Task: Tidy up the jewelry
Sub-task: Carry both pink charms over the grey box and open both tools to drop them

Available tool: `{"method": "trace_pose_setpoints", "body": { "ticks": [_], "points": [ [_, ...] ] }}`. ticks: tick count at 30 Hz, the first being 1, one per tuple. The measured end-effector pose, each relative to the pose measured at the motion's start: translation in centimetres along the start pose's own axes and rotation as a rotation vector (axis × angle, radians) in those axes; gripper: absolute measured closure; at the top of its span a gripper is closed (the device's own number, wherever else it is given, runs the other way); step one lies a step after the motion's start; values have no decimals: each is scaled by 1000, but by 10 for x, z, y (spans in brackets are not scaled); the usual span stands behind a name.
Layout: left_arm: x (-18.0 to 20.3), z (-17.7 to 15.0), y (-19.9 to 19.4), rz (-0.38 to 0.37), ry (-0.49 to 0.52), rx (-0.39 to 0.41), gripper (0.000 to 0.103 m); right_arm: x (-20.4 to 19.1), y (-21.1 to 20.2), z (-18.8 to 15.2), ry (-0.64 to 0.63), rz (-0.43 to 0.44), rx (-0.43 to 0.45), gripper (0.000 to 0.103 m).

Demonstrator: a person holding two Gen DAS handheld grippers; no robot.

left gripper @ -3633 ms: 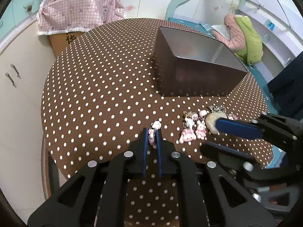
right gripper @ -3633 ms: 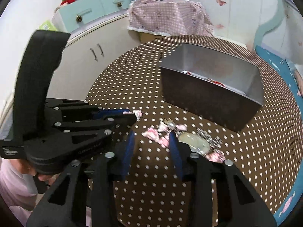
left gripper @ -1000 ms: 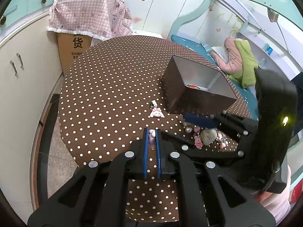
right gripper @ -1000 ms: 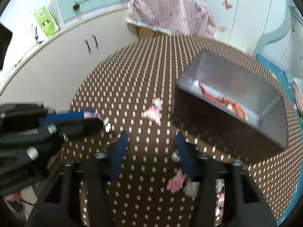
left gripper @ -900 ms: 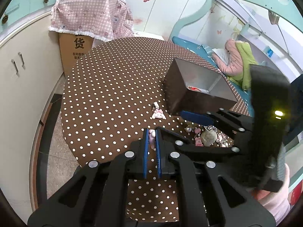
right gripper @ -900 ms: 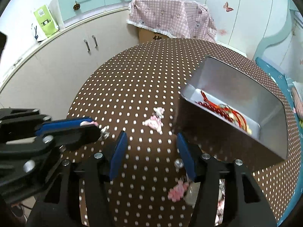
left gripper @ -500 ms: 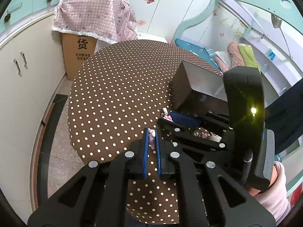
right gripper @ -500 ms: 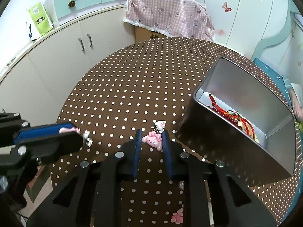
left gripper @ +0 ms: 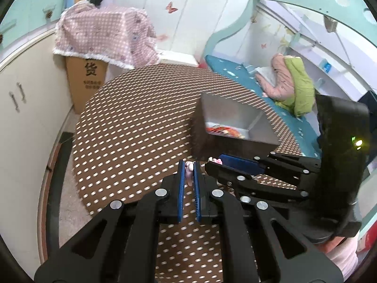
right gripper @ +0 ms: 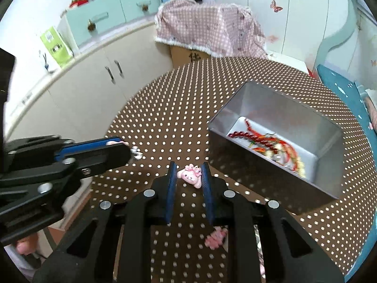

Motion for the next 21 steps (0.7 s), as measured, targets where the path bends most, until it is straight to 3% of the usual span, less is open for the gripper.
{"method": "trace_pose_setpoints", "body": {
  "ticks": [8,15,16,18,19,21],
  "points": [
    [45,34,0,-45,78,45,96,21,-69,21,6,-40,148,83],
    [83,64,10,-65,132,76,96,42,-81,32,9,-57,185,82],
    [88,67,13,-66,142,78,95,43,-79,32,9,-46,184,81],
    [93,70,22,-69,162,65,90,49,-75,34,12,-45,181,67],
    [92,71,29,-49,153,46,80,54,-78,31,16,-62,182,65],
    [88,72,40,-26,146,23,78,59,-78,28,28,-54,180,62]
  ]
}}
Point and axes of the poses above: each gripper's, at about its wrist camera, not at the fingertips, and y roughly the way its jaws point, x to its right, z to its top, the point moved 6 cm from there along y, roughly the way its jaws point, and after that the axes turned 14 degrees about z, right-handed, at the moved point
